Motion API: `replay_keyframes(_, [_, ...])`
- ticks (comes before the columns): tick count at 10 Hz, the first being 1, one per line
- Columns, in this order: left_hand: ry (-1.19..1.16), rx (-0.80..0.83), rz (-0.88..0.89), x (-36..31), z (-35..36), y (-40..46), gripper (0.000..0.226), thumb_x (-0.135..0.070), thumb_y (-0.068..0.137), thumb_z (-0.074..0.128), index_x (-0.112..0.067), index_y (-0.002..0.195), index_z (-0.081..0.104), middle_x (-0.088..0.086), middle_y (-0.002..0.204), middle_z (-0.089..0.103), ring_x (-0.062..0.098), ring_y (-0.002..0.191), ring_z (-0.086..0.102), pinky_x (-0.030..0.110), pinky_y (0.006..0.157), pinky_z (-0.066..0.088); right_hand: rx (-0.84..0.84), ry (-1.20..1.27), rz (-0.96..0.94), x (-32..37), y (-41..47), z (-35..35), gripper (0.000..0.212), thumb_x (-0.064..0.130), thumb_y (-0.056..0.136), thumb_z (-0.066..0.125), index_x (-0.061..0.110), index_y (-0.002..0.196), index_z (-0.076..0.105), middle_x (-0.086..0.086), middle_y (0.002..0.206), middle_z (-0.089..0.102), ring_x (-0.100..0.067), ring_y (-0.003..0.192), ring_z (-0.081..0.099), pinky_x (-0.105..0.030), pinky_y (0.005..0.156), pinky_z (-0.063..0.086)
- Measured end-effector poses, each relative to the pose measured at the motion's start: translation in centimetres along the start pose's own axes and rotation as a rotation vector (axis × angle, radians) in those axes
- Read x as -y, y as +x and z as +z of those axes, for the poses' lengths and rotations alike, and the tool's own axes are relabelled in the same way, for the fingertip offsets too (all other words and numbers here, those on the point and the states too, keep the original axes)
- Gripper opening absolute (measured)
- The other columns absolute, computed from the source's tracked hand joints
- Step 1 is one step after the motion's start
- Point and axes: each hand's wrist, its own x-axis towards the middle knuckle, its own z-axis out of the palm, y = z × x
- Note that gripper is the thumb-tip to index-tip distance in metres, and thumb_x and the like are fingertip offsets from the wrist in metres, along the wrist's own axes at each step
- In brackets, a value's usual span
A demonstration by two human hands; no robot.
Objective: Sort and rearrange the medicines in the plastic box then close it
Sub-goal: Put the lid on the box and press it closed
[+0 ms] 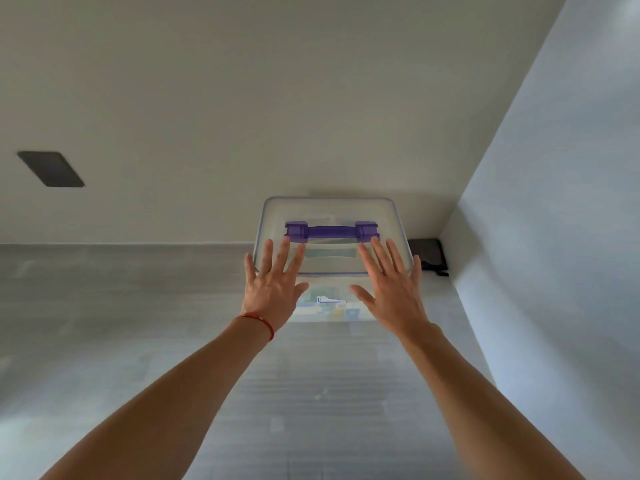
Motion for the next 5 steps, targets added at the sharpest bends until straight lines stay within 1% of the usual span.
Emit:
replay_keyframes(1, [-0.116,-0.002,0.017,0.1,-0.4,-2.2,0.068,-0.036,0.104,0.043,-0.028,0.161,0.006,0.002,0.17,-0.002,0.029,0.156,-0.004,0.055,0.125,0.006,0.019,0.028,0.038,0.8,-1.7,0.0,0.081,0.05,0.101,0.051,0.029,0.165,0.006,-0.002,0.173,-0.002,-0.027,0.16,-0.004,-0.072,0.12,0.011])
replay_keyframes(2, [-0.284,0.04,0.064,1.2,-1.5,-4.3,0.073,-0.016,0.099,0.048,-0.026,0.161,0.011,-0.001,0.17,0.002,0.021,0.156,-0.003,0.044,0.127,0.008,0.049,0.06,0.094,1.8,-3.3,-0.5,0.085,0.042,0.101,0.054,0.031,0.165,-0.002,0.001,0.173,-0.011,-0.026,0.159,-0.01,-0.067,0.122,0.009])
replay_keyframes(3, [-0.449,0.023,0.079,1.8,-3.4,-6.5,0.071,-0.011,0.094,0.053,-0.024,0.158,0.025,0.0,0.167,0.02,0.016,0.155,0.014,0.035,0.124,0.023,0.031,0.209,0.165,3.7,-5.1,-1.9,0.079,0.028,0.101,0.057,0.031,0.164,0.009,0.001,0.173,0.002,-0.023,0.16,-0.003,-0.063,0.124,0.012])
replay_keyframes(4, [-0.555,-0.077,0.121,2.6,-6.0,-8.4,0.063,-0.015,0.091,0.058,-0.026,0.151,0.042,0.002,0.16,0.037,0.017,0.149,0.03,0.036,0.119,0.034,-0.096,0.401,0.188,6.2,-6.4,-4.3,0.07,0.021,0.101,0.059,0.027,0.162,0.025,-0.001,0.17,0.02,-0.023,0.158,0.015,-0.054,0.124,0.022])
replay_keyframes(5, [-0.626,-0.257,0.228,3.2,-10.7,-9.0,0.058,-0.014,0.088,0.06,-0.022,0.145,0.05,0.002,0.15,0.049,0.019,0.141,0.042,0.03,0.114,0.036,-0.329,0.584,0.222,9.1,-6.9,-8.1,0.058,0.011,0.098,0.062,0.02,0.153,0.046,0.002,0.157,0.045,-0.023,0.145,0.042,-0.043,0.117,0.037])
